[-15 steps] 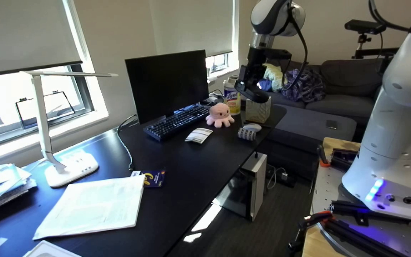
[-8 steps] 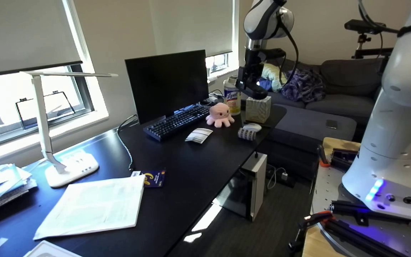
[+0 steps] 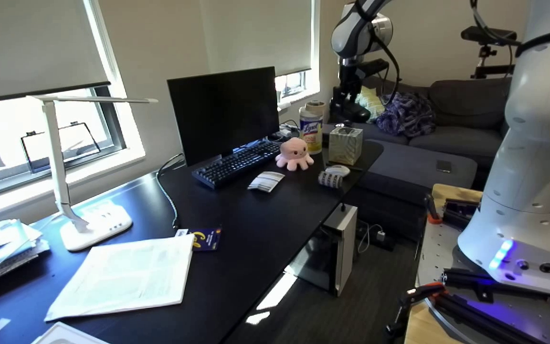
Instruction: Move the eyeglass case from the desk to on top of the tissue box
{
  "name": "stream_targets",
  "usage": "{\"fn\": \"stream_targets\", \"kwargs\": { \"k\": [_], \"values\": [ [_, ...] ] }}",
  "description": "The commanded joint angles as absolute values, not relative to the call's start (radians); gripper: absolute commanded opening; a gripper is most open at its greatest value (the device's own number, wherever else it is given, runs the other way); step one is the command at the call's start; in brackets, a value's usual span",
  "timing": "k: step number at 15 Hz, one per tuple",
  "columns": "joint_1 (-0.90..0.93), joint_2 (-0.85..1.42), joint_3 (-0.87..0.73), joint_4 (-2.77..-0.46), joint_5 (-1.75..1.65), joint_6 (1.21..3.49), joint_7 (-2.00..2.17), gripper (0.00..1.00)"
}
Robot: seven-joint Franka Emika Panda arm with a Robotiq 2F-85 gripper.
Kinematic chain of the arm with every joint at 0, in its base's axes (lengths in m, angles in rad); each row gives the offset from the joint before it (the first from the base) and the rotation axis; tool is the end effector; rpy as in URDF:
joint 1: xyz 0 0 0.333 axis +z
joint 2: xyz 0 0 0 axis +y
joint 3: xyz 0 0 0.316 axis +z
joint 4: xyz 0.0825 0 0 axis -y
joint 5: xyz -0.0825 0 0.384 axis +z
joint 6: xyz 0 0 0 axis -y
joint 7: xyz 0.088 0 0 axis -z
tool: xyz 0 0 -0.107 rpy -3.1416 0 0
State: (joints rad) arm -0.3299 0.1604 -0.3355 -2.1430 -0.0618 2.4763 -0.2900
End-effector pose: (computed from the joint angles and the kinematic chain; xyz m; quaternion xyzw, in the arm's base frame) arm 0.4564 -0.3538 0.3511 0.9820 -0.1592 0.0584 0.0834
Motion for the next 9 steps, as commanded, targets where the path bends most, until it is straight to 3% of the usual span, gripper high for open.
{"fn": "stream_targets", "kwargs": {
  "k": [1, 9],
  "values": [
    [-0.396, 0.257, -0.309, -2.05, -0.004, 2.46, -0.489, 0.51],
    [-0.549, 0.433, -0.235, -1.871, 0.072, 2.438, -0.814, 0.51]
  ]
}}
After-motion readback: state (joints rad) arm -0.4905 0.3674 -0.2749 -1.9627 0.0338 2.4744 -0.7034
